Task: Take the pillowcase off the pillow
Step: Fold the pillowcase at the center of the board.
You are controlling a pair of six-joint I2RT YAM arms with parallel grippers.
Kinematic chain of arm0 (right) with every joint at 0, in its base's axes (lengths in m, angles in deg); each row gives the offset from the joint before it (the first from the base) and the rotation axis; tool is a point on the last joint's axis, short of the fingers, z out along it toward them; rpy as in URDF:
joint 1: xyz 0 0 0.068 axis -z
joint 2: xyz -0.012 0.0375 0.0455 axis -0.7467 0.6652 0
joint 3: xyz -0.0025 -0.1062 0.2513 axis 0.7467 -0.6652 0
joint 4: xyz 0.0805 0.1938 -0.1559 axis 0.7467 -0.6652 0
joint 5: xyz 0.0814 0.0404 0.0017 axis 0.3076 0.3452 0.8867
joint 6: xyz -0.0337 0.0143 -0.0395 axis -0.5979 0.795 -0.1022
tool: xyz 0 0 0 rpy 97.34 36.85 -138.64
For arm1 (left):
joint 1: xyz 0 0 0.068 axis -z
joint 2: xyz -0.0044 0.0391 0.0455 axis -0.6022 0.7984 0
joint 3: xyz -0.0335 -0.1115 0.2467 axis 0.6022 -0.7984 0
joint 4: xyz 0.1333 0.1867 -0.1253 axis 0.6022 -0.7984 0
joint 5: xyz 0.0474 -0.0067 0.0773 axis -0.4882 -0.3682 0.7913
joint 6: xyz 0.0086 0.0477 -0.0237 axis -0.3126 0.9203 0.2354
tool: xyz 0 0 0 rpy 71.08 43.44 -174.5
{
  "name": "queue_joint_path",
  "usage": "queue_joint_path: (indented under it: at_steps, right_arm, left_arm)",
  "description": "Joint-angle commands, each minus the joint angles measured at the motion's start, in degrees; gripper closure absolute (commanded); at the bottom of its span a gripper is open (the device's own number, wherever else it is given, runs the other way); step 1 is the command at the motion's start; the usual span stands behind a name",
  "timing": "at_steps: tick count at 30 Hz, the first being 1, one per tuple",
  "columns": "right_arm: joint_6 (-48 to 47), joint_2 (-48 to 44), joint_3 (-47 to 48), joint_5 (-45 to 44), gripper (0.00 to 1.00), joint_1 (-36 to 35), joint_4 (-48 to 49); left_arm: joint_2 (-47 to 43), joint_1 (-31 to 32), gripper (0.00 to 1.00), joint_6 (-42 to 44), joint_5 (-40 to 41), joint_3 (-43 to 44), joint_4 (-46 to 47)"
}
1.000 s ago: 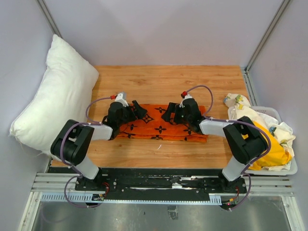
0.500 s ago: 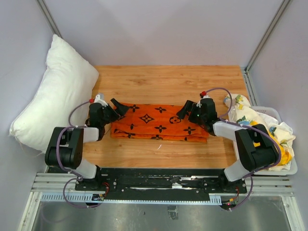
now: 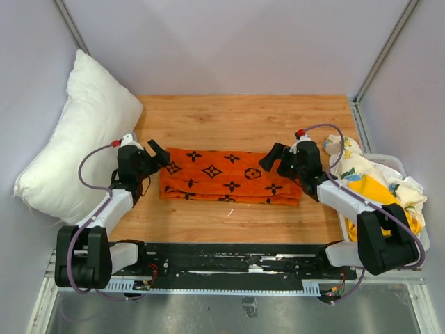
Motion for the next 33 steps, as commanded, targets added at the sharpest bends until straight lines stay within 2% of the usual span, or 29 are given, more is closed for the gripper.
queue_joint_path:
  at_steps: [1,8,15,24,33]
  right_arm:
    - [-0.2,-1.8,-2.5,1.8,0.01,0.7,-2.0]
    - [-0.1,-4.5,-4.7,3.3,0.01,0.6,-1.5]
    - [-0.3,-7.4,-5.9,3.9,0.02,0.7,-1.8]
    - [-0.4,-8.8,-6.2,4.1,0.01,0.7,-2.4]
    - [0.3,-8.0,-5.8,5.2,0.01,0.7,-1.6]
  left_arm:
    - [-1.7,-0.4,0.02,0.7,3.6,-4.4,-7.9]
    - [-2.5,-0.8,0.06,-0.6,-1.7,-9.3,-5.7]
    - [2.5,-3.9,0.17,-0.2,-7.7,-9.5,-3.5]
    - [9.3,-4.9,0.22,-2.4,-14.1,-10.5,0.0]
    - [10.9,-4.8,0.3,-5.5,-20.3,-14.1,5.5]
